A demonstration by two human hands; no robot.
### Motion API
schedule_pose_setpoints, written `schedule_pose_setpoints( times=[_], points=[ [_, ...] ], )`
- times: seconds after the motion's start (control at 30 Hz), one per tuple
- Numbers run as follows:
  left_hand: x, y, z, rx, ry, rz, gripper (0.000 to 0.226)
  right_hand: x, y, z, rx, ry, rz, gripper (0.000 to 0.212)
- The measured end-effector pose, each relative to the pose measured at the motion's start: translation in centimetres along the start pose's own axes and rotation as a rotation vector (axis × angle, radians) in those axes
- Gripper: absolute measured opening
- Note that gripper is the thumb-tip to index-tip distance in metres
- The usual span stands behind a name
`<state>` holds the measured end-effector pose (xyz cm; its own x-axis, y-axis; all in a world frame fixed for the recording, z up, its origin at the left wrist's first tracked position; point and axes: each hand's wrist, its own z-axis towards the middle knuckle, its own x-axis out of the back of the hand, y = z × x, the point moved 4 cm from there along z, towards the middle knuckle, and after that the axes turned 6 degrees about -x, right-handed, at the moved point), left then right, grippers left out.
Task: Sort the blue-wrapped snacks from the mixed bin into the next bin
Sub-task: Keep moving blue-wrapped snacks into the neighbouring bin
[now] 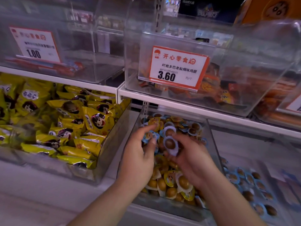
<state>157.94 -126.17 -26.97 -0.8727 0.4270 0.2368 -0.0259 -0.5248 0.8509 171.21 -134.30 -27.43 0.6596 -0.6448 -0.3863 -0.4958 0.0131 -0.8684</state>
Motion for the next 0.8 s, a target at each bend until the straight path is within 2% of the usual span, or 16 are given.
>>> schedule_pose_setpoints(
  times=[0.1,0.17,0.27,0.37,0.43,0.5,0.6,0.63,0.7,0.77,0.8],
  points=[
    [-1.1,0.9,-0.9,-0.120,-0.072,0.029,0.037,-1.5,0.9,-1.7,-0.164,-0.241,0.226,0.034],
    [-2.3,1.2,-1.3,-0.195,-0.172,0.114,0.041,-1.7,1.0,-2.4,-0.157,-0.271,0.239,0.032],
    [-4.0,1.2,-1.6,-0.239,-0.334,0.172,0.056,0.1,0.5,-3.0,-0.029,-0.080,0.129,0.029],
    [-5.3,1.0,-2.2,-0.263,-0.485,0.115,0.067,3.0,-1.8,-3.9,0.074,0.025,0.059,0.023],
    [-5.5,0.7,-2.4,-0.226,-0.502,0.100,0.067,5.8,-4.2,-4.8,0.186,0.102,-0.002,0.012],
    [-5.4,0.1,-2.2,-0.221,-0.470,0.182,0.063,9.1,-6.5,-5.3,0.291,0.240,-0.192,0.003],
    [-5.6,-0.5,-2.1,-0.244,-0.525,0.373,0.062,14.7,-7.0,-4.6,0.209,0.421,-0.521,0.005],
    [-5.8,-0.6,-2.1,-0.241,-0.568,0.421,0.063,16.3,-6.4,-4.1,0.140,0.433,-0.522,0.004],
    [-6.4,-1.0,-2.4,-0.248,-0.659,0.514,0.063,18.6,-5.4,-3.0,0.032,0.415,-0.334,0.003],
    [-6.8,-1.4,-2.5,-0.252,-0.716,0.589,0.065,19.8,-5.3,-1.9,0.017,0.386,-0.113,0.009],
    [-6.9,-1.4,-2.4,-0.243,-0.726,0.600,0.065,20.4,-5.5,-1.4,0.030,0.401,-0.099,0.014]
  ],
)
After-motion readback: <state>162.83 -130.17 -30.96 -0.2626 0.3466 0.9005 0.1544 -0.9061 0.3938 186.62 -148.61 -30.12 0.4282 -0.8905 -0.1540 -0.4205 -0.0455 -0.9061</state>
